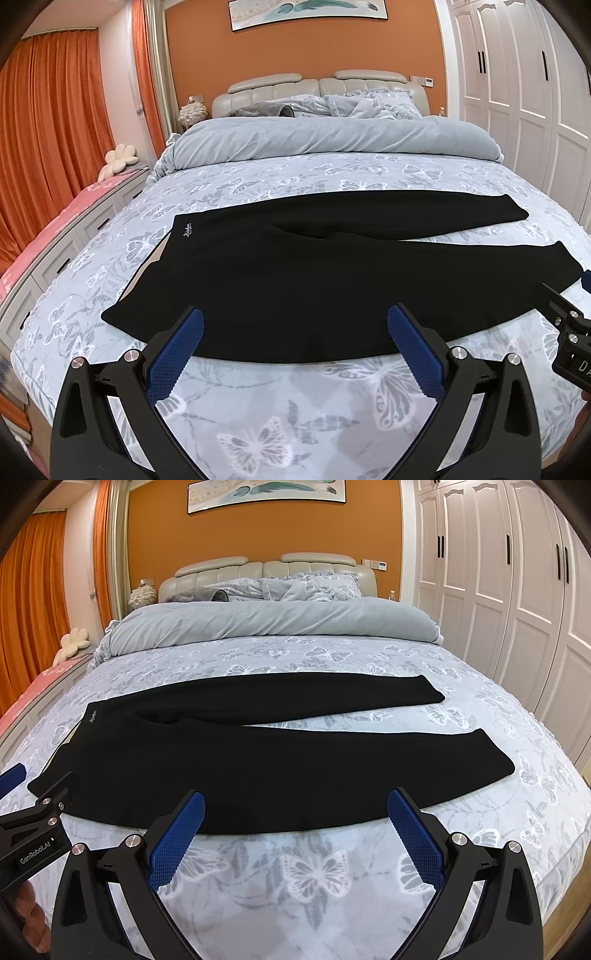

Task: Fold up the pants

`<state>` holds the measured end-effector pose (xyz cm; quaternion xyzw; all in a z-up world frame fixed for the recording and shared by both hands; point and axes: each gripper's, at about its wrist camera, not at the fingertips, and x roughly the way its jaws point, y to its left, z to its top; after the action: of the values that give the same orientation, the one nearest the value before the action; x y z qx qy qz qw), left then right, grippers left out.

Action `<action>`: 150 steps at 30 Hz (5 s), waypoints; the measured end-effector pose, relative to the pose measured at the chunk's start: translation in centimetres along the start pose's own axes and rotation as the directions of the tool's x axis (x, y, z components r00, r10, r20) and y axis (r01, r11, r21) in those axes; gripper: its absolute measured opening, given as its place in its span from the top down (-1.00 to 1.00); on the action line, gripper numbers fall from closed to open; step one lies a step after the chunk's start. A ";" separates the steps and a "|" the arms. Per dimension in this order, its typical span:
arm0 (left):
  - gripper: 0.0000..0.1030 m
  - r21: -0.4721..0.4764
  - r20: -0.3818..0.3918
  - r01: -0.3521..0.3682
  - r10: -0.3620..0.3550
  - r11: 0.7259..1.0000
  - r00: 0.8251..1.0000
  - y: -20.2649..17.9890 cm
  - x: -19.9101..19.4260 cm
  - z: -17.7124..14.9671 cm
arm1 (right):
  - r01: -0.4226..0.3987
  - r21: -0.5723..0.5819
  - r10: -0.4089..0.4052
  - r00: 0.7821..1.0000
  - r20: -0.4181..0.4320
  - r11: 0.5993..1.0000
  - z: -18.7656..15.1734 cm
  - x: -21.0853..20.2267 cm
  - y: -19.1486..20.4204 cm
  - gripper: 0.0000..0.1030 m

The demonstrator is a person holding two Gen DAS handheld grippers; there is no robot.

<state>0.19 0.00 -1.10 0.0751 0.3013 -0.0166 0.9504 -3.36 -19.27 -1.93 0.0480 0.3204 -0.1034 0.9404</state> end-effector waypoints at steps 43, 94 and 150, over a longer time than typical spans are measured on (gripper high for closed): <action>-0.90 -0.001 -0.002 0.007 -0.007 1.000 1.000 0.4 0.0 0.0 | -0.004 -0.003 0.004 1.000 0.000 1.000 0.0 -0.1 -0.2 -0.90; 0.60 -0.388 -0.430 -0.191 0.006 0.902 0.903 25.8 42.9 14.8 | -0.036 0.205 0.069 0.985 -0.158 0.978 19.0 37.3 -29.6 0.80; 0.42 -0.701 -0.401 -0.217 -0.123 0.679 0.908 30.0 12.4 -1.8 | -0.297 0.413 0.398 0.899 -0.181 0.861 3.1 11.4 -19.5 -0.27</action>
<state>11.65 30.10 -5.67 -0.3014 0.4755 0.1467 0.8133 2.90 -40.60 -6.93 0.2976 0.4011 0.0171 0.8662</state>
